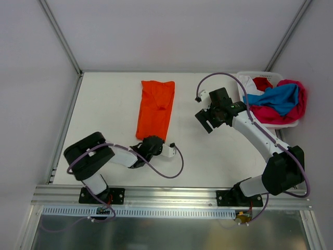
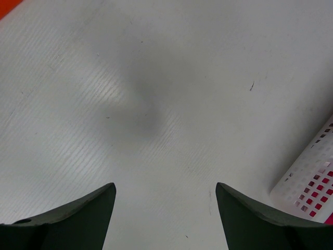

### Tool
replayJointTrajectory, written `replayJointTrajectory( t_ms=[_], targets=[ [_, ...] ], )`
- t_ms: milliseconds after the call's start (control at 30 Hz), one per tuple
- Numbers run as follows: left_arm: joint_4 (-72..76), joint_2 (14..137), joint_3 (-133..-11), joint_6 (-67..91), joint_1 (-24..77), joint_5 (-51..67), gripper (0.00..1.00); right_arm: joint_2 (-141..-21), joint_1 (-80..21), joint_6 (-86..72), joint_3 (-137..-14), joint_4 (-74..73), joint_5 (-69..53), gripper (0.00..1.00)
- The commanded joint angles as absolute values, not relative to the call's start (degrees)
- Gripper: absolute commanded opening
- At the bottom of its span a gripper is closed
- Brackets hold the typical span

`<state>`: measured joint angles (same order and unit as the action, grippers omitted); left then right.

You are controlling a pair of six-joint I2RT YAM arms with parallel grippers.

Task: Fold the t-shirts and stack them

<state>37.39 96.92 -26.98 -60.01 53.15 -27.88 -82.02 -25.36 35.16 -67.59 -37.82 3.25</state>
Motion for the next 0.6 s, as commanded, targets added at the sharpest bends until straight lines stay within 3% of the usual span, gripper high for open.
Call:
replayJointTrajectory(
  t_ms=[0,133,567],
  targets=[
    [7.5,86.7,-32.0,-52.2,53.5,-16.7,0.00,-79.7,-25.2,35.3,-67.9,-36.6,3.5,0.82],
    [-20.5,83.1,-43.4,-44.8,54.8,-3.1,0.00,-80.6,-25.1,35.3,-68.5,-36.6,3.4,0.82],
    [-51.6,96.7,-61.5,-37.9,61.9,16.2,0.00,-80.6,-24.7,35.3,-68.5,-36.7,4.1,0.82]
  ],
)
